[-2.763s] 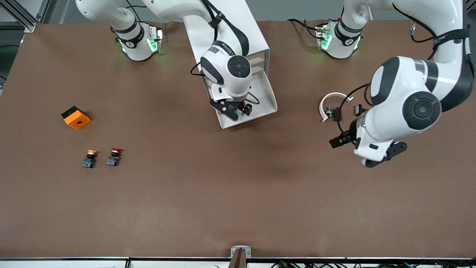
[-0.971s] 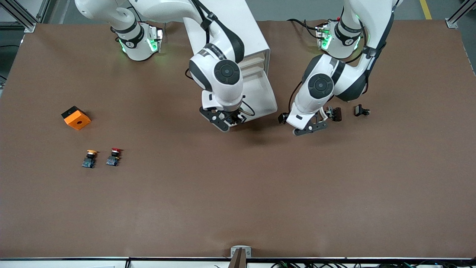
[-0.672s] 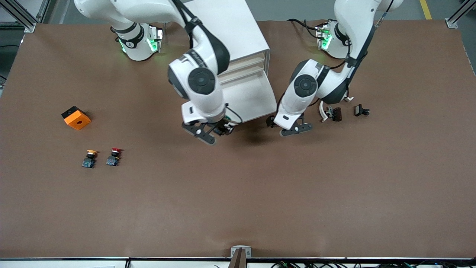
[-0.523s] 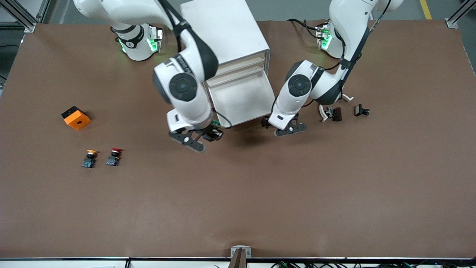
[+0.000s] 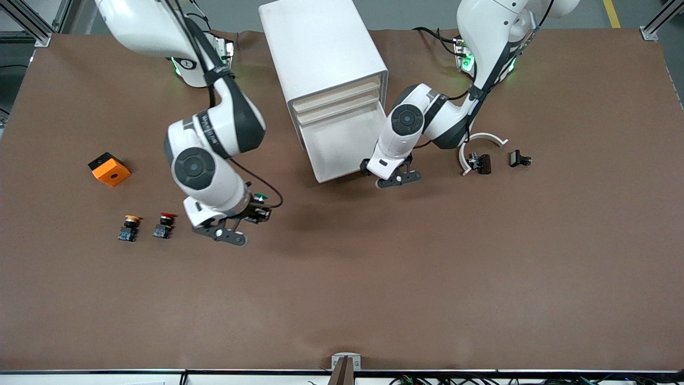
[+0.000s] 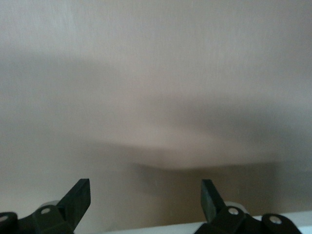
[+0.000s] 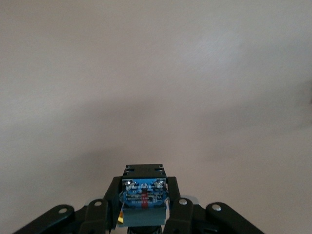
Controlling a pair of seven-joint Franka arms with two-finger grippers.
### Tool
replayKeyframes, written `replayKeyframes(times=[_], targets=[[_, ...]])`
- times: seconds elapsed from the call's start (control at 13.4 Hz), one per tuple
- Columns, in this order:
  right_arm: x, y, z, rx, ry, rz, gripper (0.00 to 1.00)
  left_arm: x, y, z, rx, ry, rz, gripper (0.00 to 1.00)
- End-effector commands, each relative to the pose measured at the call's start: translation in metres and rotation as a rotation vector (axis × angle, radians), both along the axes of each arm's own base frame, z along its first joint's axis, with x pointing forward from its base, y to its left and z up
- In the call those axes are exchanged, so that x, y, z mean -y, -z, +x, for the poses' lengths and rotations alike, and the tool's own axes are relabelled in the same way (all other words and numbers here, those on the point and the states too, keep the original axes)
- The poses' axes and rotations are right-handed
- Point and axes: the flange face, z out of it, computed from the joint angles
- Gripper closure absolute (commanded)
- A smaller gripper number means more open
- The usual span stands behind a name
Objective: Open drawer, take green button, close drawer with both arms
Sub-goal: 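Carry the button toward the buttons while the left gripper pushes the drawer shut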
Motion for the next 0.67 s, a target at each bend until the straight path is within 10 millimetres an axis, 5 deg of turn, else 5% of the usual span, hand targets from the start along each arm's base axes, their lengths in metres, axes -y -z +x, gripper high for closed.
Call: replayKeyframes(times=[0.0,0.22,0.6], targets=[[0.062,0.005,0.015,-0.001,-0.048,-0.013,1.0,0.017,-0.026,-0.02,-0.113,-0.021,-0.002,0.0],[0.103,0.024,0.022,-0.01,-0.053,-0.044,1.0,0.035,-0.024,-0.04,-0.212,-0.062,-0.038,0.0],[0.128,0.095,-0.002,0.059,-0.067,-0.042,1.0,0.05,-0.012,-0.067,-0.265,-0.032,-0.006,0.0]])
